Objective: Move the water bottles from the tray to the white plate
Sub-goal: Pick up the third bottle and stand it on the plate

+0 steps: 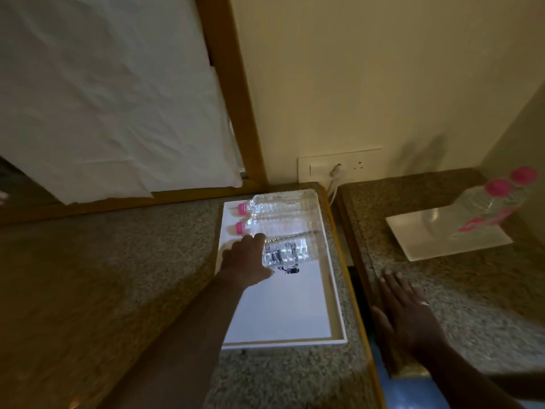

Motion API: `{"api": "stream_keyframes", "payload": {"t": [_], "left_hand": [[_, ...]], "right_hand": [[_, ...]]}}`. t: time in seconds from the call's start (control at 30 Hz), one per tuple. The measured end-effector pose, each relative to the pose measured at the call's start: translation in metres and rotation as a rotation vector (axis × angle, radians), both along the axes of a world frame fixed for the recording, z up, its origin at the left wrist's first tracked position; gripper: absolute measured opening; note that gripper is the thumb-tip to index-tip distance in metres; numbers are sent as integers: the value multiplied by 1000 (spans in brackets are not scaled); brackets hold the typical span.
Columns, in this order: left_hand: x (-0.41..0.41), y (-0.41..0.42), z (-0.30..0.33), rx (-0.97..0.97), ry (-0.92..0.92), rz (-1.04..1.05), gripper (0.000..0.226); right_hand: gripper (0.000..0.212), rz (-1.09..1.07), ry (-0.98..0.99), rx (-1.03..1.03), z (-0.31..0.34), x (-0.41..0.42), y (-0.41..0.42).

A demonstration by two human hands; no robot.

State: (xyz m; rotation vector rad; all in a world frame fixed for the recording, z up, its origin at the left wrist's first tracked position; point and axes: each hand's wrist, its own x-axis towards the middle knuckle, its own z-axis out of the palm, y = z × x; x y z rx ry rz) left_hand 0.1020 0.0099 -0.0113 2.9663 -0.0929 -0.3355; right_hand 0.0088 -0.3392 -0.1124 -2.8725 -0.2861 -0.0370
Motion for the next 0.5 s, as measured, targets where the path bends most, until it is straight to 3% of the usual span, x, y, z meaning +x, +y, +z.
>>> {"api": "stream_keyframes", "payload": {"t": [0.13,0.23,0.5], "left_hand": [[-5,24,-16,-270,-1,21,80],[-9,27,-16,-518,-106,63,55],[7,-10,52,-926,-348,112,50]], "right_hand": [[81,-11,-4,-14,0,-4,10],[83,-20,-1,-33,-4,-4,9],[80,-33,24,-21,-2,-4,10]]}}
